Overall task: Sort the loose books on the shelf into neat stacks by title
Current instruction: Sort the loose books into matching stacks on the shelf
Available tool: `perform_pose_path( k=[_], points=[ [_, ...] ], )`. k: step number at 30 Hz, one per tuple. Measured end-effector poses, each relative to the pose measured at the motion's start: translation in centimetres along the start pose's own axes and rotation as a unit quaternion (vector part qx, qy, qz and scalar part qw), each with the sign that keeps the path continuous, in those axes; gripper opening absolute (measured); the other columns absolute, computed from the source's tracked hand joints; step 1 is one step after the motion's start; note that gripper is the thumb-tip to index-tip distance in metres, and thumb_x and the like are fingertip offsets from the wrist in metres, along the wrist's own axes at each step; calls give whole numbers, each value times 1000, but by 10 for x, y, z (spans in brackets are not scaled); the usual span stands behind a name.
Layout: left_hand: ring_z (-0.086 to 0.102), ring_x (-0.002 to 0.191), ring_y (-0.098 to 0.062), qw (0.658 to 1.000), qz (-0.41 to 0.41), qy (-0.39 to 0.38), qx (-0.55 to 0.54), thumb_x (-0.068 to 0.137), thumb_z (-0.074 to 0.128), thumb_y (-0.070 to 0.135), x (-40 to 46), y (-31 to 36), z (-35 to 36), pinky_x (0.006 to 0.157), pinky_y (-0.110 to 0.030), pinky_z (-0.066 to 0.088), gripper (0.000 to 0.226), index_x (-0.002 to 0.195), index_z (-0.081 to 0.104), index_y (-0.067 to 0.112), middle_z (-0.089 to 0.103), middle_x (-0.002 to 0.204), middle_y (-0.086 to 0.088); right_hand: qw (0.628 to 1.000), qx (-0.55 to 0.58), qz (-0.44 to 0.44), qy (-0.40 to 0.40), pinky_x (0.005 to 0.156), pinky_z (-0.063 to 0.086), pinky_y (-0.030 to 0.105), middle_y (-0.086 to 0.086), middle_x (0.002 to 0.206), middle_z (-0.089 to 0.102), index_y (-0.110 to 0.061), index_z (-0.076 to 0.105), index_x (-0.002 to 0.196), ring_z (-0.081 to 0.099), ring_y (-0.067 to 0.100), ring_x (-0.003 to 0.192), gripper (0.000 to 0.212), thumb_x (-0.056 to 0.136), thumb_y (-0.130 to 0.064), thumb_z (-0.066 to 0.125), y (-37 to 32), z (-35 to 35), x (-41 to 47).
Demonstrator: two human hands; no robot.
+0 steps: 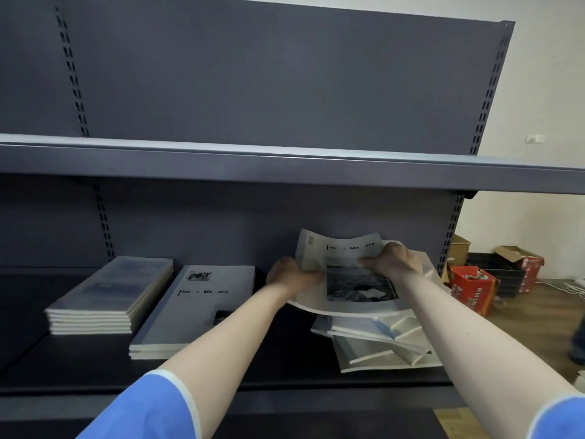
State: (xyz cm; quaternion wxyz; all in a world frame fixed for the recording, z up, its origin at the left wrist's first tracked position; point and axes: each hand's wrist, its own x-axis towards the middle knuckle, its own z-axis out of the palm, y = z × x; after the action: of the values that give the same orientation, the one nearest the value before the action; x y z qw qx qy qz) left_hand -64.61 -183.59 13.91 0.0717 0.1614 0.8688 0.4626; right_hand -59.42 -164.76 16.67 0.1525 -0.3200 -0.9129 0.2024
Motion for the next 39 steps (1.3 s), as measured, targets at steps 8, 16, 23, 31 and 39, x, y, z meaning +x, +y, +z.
perform_pose_path(
  k=[8, 16, 23, 31, 39],
  points=[
    [60, 108, -25, 997, 16, 25, -65, 76, 68, 35, 3, -8, -24, 84, -30, 50, 57, 123, 54, 6, 61, 121, -9, 999, 34, -29, -12, 88, 46, 34, 12, 118, 62, -6, 61, 116, 58, 30, 111, 42, 88, -37, 63, -31, 4, -4],
    [54, 109, -19, 995, 3, 62, -83, 89, 63, 25, 2, -37, -66, 91, -26, 42, 29, 112, 48, 15, 54, 112, 1, 995, 63, -71, -19, 76, 42, 29, 10, 109, 63, -4, 60, 108, 61, 28, 101, 35, 91, -35, 62, -79, 21, -7],
    [57, 111, -28, 990, -37, 127, -49, 86, 67, 25, -1, -71, -103, 77, -23, 40, 47, 123, 51, 0, 61, 121, -15, 992, 65, -95, -51, 71, 43, 30, 10, 105, 62, -2, 55, 111, 62, 28, 98, 42, 89, -37, 62, -125, 55, -8],
    [59, 109, -24, 990, -63, 130, -2, 82, 69, 37, -2, -123, -128, 91, -31, 47, 55, 126, 50, 9, 62, 121, -7, 991, 47, -96, -77, 70, 40, 28, 11, 119, 61, -4, 51, 126, 60, 28, 107, 51, 90, -39, 61, -161, 101, -21],
    [59, 110, -21, 985, -107, 127, 52, 77, 68, 49, -4, -166, -134, 90, -31, 47, 68, 132, 47, 14, 63, 122, -2, 989, 39, -89, -111, 70, 40, 29, 12, 123, 59, -3, 46, 128, 59, 29, 110, 52, 92, -37, 59, -169, 149, -34]
  ],
)
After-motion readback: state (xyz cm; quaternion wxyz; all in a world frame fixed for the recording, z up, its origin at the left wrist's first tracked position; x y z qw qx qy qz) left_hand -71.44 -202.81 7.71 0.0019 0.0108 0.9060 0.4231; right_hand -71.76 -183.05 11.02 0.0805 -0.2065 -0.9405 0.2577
